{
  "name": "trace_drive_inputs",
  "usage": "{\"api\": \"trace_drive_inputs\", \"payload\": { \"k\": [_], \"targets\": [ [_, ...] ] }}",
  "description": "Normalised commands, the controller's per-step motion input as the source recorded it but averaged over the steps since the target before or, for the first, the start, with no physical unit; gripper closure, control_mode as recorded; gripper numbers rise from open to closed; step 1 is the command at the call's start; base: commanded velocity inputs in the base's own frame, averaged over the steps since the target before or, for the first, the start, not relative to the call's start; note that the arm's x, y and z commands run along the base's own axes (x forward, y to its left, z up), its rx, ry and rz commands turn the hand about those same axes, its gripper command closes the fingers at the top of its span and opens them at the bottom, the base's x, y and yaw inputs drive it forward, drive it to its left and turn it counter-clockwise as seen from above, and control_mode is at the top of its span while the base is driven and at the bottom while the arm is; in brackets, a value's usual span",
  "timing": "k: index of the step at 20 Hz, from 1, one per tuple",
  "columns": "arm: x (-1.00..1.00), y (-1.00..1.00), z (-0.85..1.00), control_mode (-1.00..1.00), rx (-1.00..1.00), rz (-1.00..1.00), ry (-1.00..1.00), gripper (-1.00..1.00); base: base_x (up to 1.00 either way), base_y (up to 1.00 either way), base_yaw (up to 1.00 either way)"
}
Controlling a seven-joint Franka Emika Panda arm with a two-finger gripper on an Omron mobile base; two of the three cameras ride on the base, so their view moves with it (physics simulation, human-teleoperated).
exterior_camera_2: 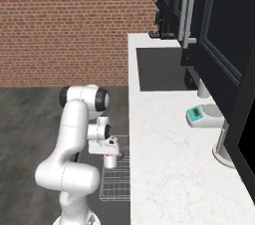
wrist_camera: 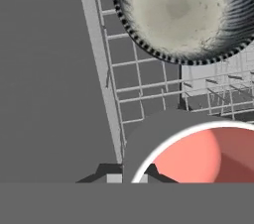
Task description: Pick up the cup and bowl from the counter, place them in the dishwasher, and close the dishwasher door.
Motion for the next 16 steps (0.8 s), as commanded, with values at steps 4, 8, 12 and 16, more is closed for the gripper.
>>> {"api": "trace_drive_inputs", "payload": {
  "k": [4, 8, 12, 16],
  "targets": [
    [0.0, 0.0, -0.42, -1.0, -0.06, -0.06, 0.0, 1.0, 0.0, 0.0, 0.0],
    [0.01, -0.04, -0.39, -1.0, -0.05, -0.04, 0.0, 1.0, 0.0, 0.0, 0.0],
    [0.09, -0.35, -0.25, -1.0, -0.01, -0.02, 0.0, 1.0, 0.0, 0.0, 0.0],
    [0.0, -0.36, -0.12, -1.0, 0.0, -0.01, 0.0, 1.0, 0.0, 0.0, 0.0]
  ]
}}
